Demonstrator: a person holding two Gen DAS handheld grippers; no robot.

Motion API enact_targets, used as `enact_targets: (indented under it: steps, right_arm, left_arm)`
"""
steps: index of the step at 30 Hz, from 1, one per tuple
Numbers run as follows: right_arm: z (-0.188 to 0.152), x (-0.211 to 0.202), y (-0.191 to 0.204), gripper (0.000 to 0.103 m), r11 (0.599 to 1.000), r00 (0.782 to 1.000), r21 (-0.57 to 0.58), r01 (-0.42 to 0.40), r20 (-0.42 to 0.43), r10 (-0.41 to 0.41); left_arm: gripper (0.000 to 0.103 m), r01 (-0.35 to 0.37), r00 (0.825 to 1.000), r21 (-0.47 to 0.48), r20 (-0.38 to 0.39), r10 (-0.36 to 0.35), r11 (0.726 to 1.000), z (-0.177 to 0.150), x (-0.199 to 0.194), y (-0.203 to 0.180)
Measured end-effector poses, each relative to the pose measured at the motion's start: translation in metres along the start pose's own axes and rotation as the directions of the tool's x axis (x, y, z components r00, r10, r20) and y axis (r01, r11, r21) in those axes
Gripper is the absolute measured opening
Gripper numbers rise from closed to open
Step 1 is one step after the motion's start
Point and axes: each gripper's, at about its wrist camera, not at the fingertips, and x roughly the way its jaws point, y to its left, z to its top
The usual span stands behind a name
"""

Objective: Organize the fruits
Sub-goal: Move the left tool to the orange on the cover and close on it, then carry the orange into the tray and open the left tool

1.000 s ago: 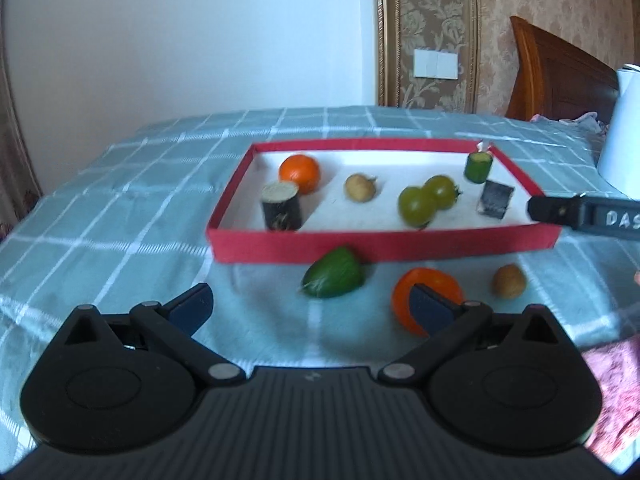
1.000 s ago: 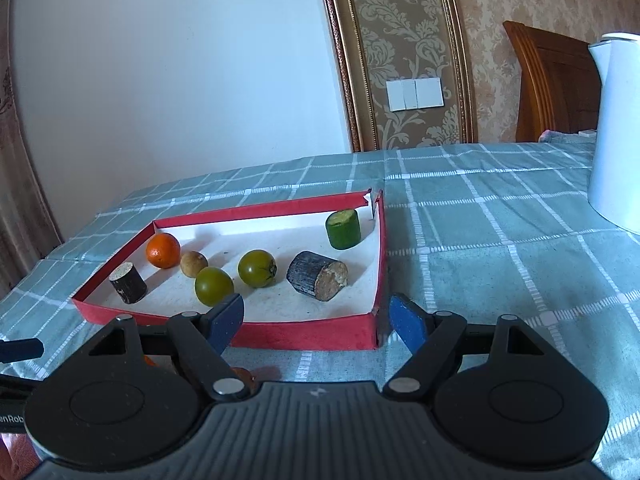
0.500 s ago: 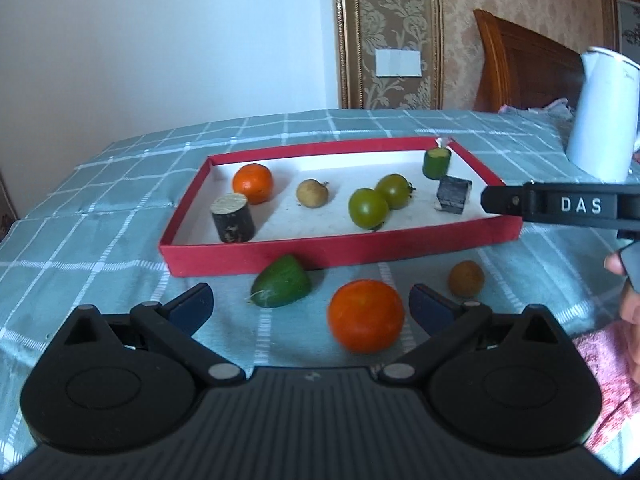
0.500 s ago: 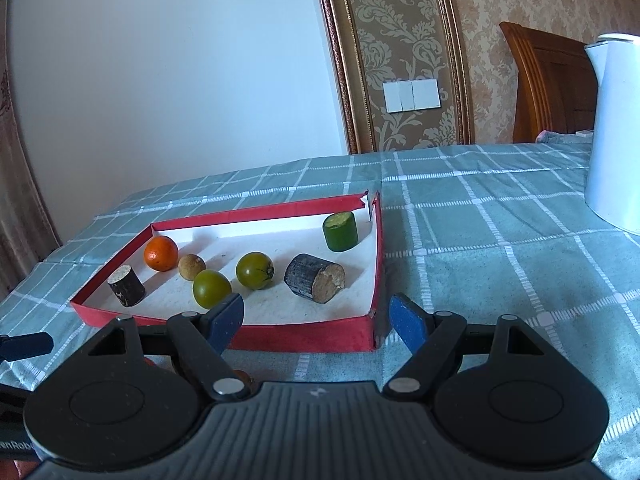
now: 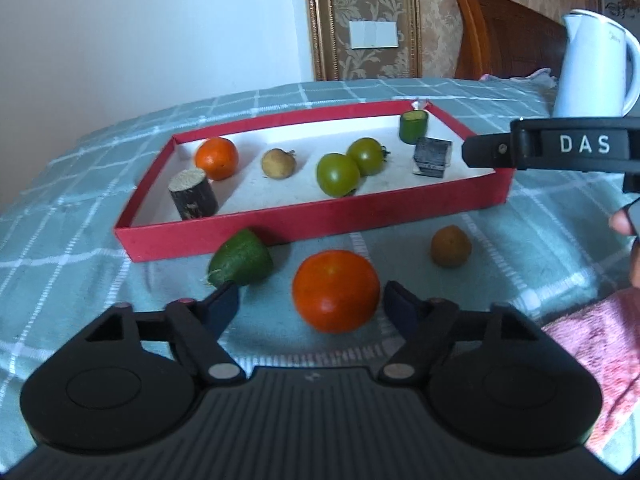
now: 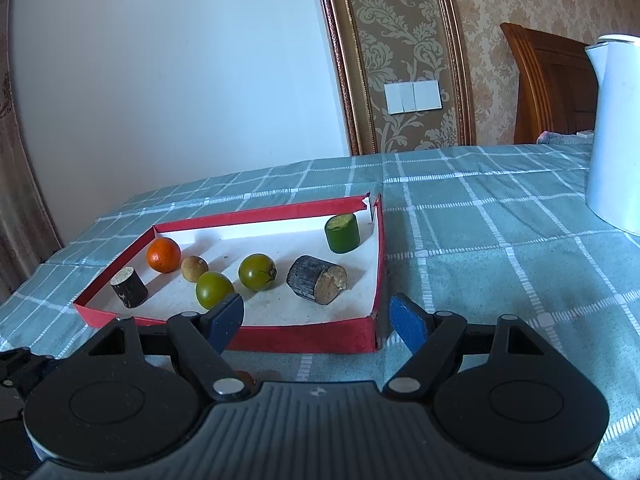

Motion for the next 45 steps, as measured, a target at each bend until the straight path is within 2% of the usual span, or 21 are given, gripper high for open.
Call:
enact_targets:
  steps: [2,4,5,17,22,25,29,34,41,45]
  right_arm:
    - [0.0,0.0,0.0,0.08,1.0,1.0,0.0,0.002,0.002,-0.002]
    - [0.0,0.0,0.0,0.08,1.0,1.0,0.0,0.003,0.0,-0.003]
    - [-0.001,0.0,0.0,0.08,1.0,1.0,0.001,0.004,-0.002,-0.004]
    - [-0.001,0.002,-0.001,0.08,1.0,1.0,0.002,0.012,-0.008,-0.012]
    - [-0.001,0.004,-0.002,0.08,1.0,1.0,0.005,0.015,-0.015,-0.015]
    - [-0.002,0.004,-0.003,0.08,1.0,1.0,0.008,0.015,-0.017,-0.015]
    - [-0.002,0.006,-0.003,0.08,1.0,1.0,0.012,0.012,-0.028,-0.012]
    - [-0.003,0.009,-0.002,0.08,1.0,0.999,0.01,0.006,-0.05,-0.005]
    - [-0.004,0.013,0.001,0.08,1.0,0.997,0.003,0.0,-0.074,0.0]
    - [-0.005,0.015,0.001,0.08,1.0,0.996,0.001,-0.002,-0.085,0.002]
  left_arm:
    - [0.059,0.03,1.0,-0.013,-0.007,-0.03,0.999,0.002,0.001,0.002]
    - [0.043,0.058,0.998,-0.012,-0.01,-0.058,0.998,0.003,-0.001,0.002]
    - [0.042,0.065,0.998,-0.006,-0.01,-0.065,0.998,0.003,-0.001,0.001]
    - [0.041,0.053,0.998,0.049,0.016,-0.054,0.997,0.006,-0.011,-0.006]
    - [0.041,0.04,0.995,0.069,0.092,-0.047,0.997,0.032,-0.024,0.001]
    - [0.041,0.006,0.992,0.053,0.122,-0.013,0.999,0.051,-0.018,0.01]
    - [0.041,-0.009,0.997,0.0,0.072,0.008,1.0,0.073,0.011,0.027]
    - [0.041,-0.044,0.999,-0.028,0.014,0.045,0.999,0.083,0.046,0.038]
    - [0.041,-0.039,0.998,-0.054,-0.05,0.036,0.998,0.078,0.076,0.047]
    - [0.041,-0.03,0.998,-0.06,-0.049,0.028,0.998,0.075,0.082,0.049]
